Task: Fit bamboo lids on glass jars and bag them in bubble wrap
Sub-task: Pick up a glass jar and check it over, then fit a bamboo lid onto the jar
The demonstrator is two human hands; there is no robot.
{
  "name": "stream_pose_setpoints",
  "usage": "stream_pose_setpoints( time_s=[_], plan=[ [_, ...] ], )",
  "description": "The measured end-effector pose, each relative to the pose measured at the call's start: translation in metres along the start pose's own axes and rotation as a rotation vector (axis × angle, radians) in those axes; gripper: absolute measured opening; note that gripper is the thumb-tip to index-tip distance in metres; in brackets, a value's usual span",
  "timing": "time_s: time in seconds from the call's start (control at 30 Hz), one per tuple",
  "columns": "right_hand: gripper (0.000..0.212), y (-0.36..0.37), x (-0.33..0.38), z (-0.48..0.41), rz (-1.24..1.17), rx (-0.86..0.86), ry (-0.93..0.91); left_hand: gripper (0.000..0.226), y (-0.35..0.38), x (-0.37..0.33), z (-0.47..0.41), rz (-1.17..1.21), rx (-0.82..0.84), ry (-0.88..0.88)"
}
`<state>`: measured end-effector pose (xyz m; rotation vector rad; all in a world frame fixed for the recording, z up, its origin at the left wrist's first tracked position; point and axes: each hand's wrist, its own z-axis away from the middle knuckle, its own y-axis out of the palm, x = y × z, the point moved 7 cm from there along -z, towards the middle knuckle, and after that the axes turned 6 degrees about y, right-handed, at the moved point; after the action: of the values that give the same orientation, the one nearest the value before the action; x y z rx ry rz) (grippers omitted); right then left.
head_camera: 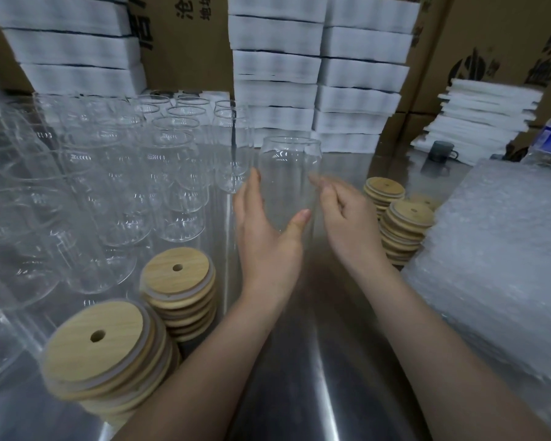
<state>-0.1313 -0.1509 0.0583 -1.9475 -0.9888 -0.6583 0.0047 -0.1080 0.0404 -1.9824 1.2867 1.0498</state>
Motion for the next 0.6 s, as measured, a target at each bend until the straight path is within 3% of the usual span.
stream_pose_setpoints(
  time_s=[0.1, 0.2, 0.3, 0.37, 0.6],
  plan=[
    [0.035, -0.013, 0.003, -0.015, 0.419, -0.112, -0.003, 0.085, 0.001, 0.001, 0.002, -0.046, -0.012, 0.015],
    [0.047, -0.016, -0.014, -0.033, 0.855, -0.005, 0.277, 0.088, 0.001, 0.007, 0.002, -0.068, 0.004, 0.006],
    [0.055, -0.019, -0.032, -0.042, 0.989, 0.131, 0.537, 0.088, 0.004, 0.007, 0.001, -0.107, 0.013, 0.021],
    [0.054, -0.017, -0.037, -0.046, 1.078, 0.158, 0.577, 0.087, 0.006, 0.005, 0.001, -0.114, 0.011, 0.037],
    [0.037, -0.018, -0.038, -0.051, 1.109, -0.052, 0.369, 0.086, 0.001, 0.009, 0.001, -0.117, 0.013, 0.064]
  ],
)
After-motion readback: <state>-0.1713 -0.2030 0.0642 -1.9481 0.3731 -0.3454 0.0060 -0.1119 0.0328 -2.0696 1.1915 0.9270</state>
